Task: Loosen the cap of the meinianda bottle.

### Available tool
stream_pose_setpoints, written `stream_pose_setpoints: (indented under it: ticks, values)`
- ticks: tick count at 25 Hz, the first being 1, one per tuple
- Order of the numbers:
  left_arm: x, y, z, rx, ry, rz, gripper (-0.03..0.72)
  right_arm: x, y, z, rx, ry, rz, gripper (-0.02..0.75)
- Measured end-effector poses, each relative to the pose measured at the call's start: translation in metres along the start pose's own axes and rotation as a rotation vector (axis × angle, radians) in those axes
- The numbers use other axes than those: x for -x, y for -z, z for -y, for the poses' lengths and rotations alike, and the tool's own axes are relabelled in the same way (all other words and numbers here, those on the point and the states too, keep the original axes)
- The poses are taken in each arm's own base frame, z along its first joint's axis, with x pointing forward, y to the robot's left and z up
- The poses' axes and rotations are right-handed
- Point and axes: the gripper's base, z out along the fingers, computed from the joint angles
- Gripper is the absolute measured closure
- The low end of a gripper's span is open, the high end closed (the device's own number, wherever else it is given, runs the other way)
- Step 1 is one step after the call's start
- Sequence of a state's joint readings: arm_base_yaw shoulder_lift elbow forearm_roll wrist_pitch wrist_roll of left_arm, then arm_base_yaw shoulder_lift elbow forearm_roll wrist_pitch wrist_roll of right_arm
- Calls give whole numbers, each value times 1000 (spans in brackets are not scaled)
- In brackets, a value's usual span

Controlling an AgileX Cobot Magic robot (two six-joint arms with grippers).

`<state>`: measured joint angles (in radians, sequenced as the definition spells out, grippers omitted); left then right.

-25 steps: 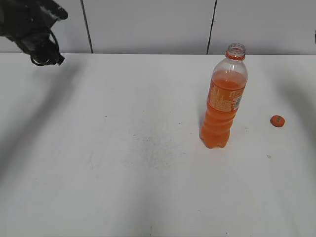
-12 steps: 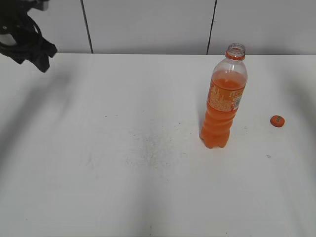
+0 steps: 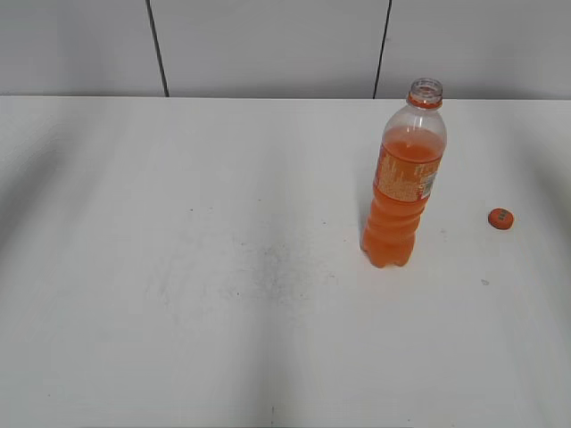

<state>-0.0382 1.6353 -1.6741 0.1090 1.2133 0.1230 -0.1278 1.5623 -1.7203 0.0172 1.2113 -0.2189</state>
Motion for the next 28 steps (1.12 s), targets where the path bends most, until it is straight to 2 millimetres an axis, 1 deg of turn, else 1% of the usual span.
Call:
stream_pose_setpoints:
  ticks: [1, 3, 5, 7, 8, 10, 11, 13, 15, 16, 20, 22, 25, 28]
  values:
    - [-6, 11, 0, 3, 10, 17, 108, -4, 10, -1, 1, 8, 19, 152]
    - [-22, 31, 1, -2, 23, 45, 106, -18, 30, -7, 16, 28, 44, 152]
    - [-45, 44, 5, -16, 30, 43, 106, -37, 43, -15, 53, 47, 54, 152]
    - [-72, 58, 9, -24, 35, 50, 106, -64, 53, -25, 100, 61, 49, 152]
    - [-86, 60, 11, -28, 36, 40, 106, -77, 55, -30, 124, 66, 45, 152]
    - [-116, 73, 15, -28, 38, 57, 106, -108, 60, -39, 156, 71, 39, 152]
    - [-129, 76, 17, -27, 38, 63, 106, -124, 62, -43, 162, 74, 41, 152]
    - [-156, 88, 20, -22, 42, 109, 106, -151, 62, -49, 158, 78, 60, 152]
    - [-182, 92, 24, -20, 44, 137, 106, -178, 60, -55, 153, 92, 76, 152]
    - [-197, 101, 25, -13, 47, 179, 106, -193, 62, -59, 148, 110, 102, 152]
    - [-237, 96, 33, -11, 50, 219, 106, -235, 42, -75, 193, 197, 74, 152]
    - [-254, 89, 37, -24, 55, 237, 106, -253, 33, -81, 219, 220, 47, 152]
    - [-279, 80, 46, -54, 70, 298, 106, -274, 29, -85, 228, 189, 50, 152]
    - [-300, 72, 53, -84, 87, 380, 111, -289, 30, -86, 212, 156, 117, 152]
